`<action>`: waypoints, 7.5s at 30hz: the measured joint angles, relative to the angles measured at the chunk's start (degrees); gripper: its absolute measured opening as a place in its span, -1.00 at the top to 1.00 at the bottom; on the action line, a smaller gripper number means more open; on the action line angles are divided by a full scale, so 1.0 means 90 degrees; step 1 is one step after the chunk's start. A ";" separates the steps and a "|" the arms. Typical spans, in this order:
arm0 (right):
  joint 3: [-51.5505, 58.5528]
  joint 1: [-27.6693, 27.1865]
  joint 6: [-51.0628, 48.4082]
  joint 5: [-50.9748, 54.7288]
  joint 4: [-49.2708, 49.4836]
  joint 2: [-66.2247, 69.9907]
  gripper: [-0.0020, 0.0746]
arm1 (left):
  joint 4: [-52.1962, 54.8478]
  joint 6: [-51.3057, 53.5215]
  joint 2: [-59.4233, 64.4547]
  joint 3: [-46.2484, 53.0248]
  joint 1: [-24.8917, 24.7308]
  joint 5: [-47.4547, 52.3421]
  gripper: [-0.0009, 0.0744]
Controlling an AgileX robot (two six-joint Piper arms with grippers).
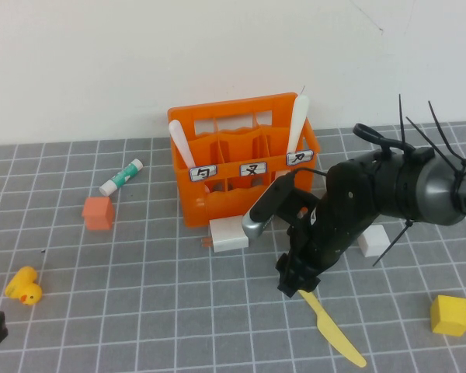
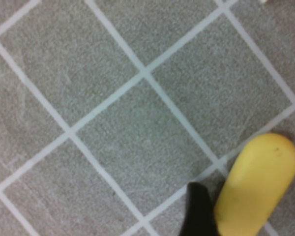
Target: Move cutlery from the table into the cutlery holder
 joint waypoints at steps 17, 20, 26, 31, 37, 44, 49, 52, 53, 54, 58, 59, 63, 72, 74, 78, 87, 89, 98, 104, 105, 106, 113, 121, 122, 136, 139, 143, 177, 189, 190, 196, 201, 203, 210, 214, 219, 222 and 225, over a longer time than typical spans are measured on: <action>-0.0062 0.0000 0.0005 0.0068 0.0000 0.0029 0.46 | 0.0000 0.0005 0.0000 0.0000 0.0000 -0.0008 0.98; -0.0062 0.0000 0.0005 0.0068 0.0008 0.0029 0.46 | 0.0000 0.0005 0.0000 0.0000 0.0000 -0.0014 0.98; -0.0003 0.0000 0.0005 0.0163 0.0014 -0.0127 0.46 | 0.0000 0.0005 0.0000 0.0000 0.0000 -0.0014 0.98; 0.0056 0.0000 0.0005 0.0194 0.0014 -0.0580 0.46 | 0.0000 0.0005 0.0000 0.0000 0.0000 -0.0014 0.98; 0.0056 0.0000 -0.0009 0.0093 0.0014 -0.1042 0.46 | 0.0000 0.0005 0.0000 0.0000 0.0000 -0.0014 0.98; 0.0063 0.0000 -0.0574 -0.0250 0.0827 -0.1660 0.46 | 0.0000 0.0005 0.0000 0.0000 0.0000 -0.0014 0.98; 0.0063 0.0010 -0.0976 -0.1516 0.1334 -0.2534 0.46 | 0.0000 0.0005 0.0000 0.0000 0.0000 -0.0014 0.98; 0.0063 0.0010 -0.1030 -0.2619 0.1382 -0.2866 0.46 | -0.0025 0.0005 0.0000 0.0000 0.0000 -0.0014 0.98; 0.0063 0.0010 -0.1030 -0.3020 0.1397 -0.2929 0.46 | -0.0040 0.0005 0.0000 0.0000 0.0000 -0.0014 0.98; 0.0063 0.0010 -0.1045 -0.3397 0.1397 -0.2973 0.46 | -0.0056 0.0005 0.0000 0.0000 0.0000 -0.0014 0.98; 0.0063 0.0010 -0.0890 -0.4424 0.1472 -0.2990 0.46 | -0.0130 0.0005 0.0000 0.0000 0.0000 -0.0014 0.98; 0.0063 0.0010 -0.0836 -0.4587 0.1481 -0.2973 0.46 | -0.0130 0.0005 0.0000 0.0000 0.0000 -0.0014 0.98; 0.0063 0.0010 -0.0686 -0.5441 0.1512 -0.2776 0.46 | -0.0166 0.0005 0.0000 0.0000 0.0000 -0.0014 0.98; 0.0063 0.0010 0.0134 -0.6648 0.1649 -0.2174 0.46 | -0.0204 0.0005 0.0000 0.0000 0.0000 -0.0014 0.98; 0.0063 0.0010 0.0285 -0.6848 0.1649 -0.1999 0.46 | -0.0216 0.0005 0.0000 0.0000 0.0000 -0.0014 0.98; 0.0063 0.0010 0.0452 -0.6917 0.1664 -0.1698 0.46 | -0.0216 0.0005 0.0000 0.0000 0.0000 -0.0014 0.98; 0.0063 0.0010 0.0589 -0.7836 0.1664 -0.1023 0.46 | -0.0242 0.0005 0.0000 0.0000 0.0000 -0.0014 0.98; 0.0063 0.0010 0.0604 -0.7959 0.1632 -0.0892 0.46 | -0.0252 0.0005 0.0000 0.0000 0.0000 -0.0014 0.98; 0.0063 0.0010 0.0936 -0.8018 0.1263 -0.0316 0.46 | -0.0280 0.0005 0.0000 0.0000 0.0000 -0.0014 0.98; 0.0063 0.0010 0.0983 -0.8034 0.1103 -0.0138 0.46 | -0.0295 0.0005 0.0000 0.0000 0.0000 -0.0014 0.98; 0.0063 0.0010 0.0983 -0.8034 0.1072 -0.0130 0.46 | -0.0295 0.0005 0.0000 0.0000 0.0000 -0.0014 0.98; 0.0063 0.0010 0.0983 -0.8034 0.1058 -0.0122 0.46 | -0.0295 0.0005 0.0000 0.0000 0.0000 -0.0014 0.98; 0.0063 0.0010 0.0991 -0.8034 0.1008 -0.0114 0.16 | -0.0295 0.0005 0.0000 0.0000 0.0000 -0.0014 0.98; 0.0072 0.0010 0.1007 -0.8034 0.1002 -0.0131 0.04 | -0.0295 0.0005 0.0000 0.0000 0.0000 -0.0014 0.98; 0.0078 0.0010 0.1007 -0.8034 0.0991 -0.0183 0.06 | -0.0295 0.0005 0.0000 0.0000 0.0000 -0.0023 0.98; 0.0128 0.0010 0.0677 -0.4423 -0.0832 -0.3366 0.93 | -0.0295 0.0102 -0.0520 0.0134 0.0000 -0.0588 0.98; 0.0195 0.0010 0.0664 -0.2953 -0.1279 -0.4003 0.95 | -0.0295 0.0145 -0.0915 0.0408 0.0000 -0.0900 0.98; 0.0912 0.0010 0.0541 -0.2060 -0.1703 -0.4956 0.95 | -0.0295 0.0354 -0.1633 0.0778 0.0000 -0.1059 0.98; 0.7170 0.0010 0.0811 -0.0955 -0.1822 -1.2286 0.95 | -0.0514 0.0977 -0.2535 0.1723 0.0000 -0.0909 0.98; 0.7235 0.0010 0.0811 -0.0644 -0.1784 -1.2286 0.95 | -0.0514 0.1005 -0.2535 0.1723 -0.0039 0.0226 0.98; 0.7235 0.0010 0.0811 -0.0644 -0.1784 -1.2286 0.95 | -0.0490 0.1005 -0.2578 0.1764 -0.0106 0.0239 0.98; 0.7235 0.0010 0.0811 -0.0619 -0.1784 -1.2286 0.95 | 0.0257 0.0791 -0.3259 0.2598 -0.0260 -0.1168 0.98; 0.7235 0.0010 0.0815 -0.0619 -0.1784 -1.2286 0.95 | 0.0619 0.0150 -0.3762 0.3351 -0.0260 -0.1996 0.98; 0.7246 0.0010 0.0815 -0.0615 -0.1772 -1.2286 0.95 | 0.0619 -0.0137 -0.3776 0.3383 -0.0260 -0.1601 0.98; 0.7246 0.0010 0.0815 -0.0615 -0.1719 -1.2286 0.95 | 0.0653 -0.0829 -0.3791 0.3386 -0.0260 -0.0907 0.98; 0.7246 0.0010 0.0815 -0.0615 -0.1719 -1.2286 0.95 | 0.0662 -0.0843 -0.3791 0.3386 -0.0260 -0.0907 0.98; 0.7246 0.0010 0.0815 -0.0615 -0.1719 -1.2286 0.95 | 0.0662 -0.0778 -0.3791 0.3386 -0.0260 -0.0892 0.98; 0.7246 0.0010 0.0815 -0.0615 -0.1719 -1.2286 0.95 | 0.0667 -0.0778 -0.3791 0.3386 -0.0260 -0.0892 0.98; 0.7246 0.0010 0.0815 -0.0615 -0.1719 -1.2286 0.95 | 0.0667 -0.0763 -0.3791 0.3386 -0.0260 -0.0892 0.98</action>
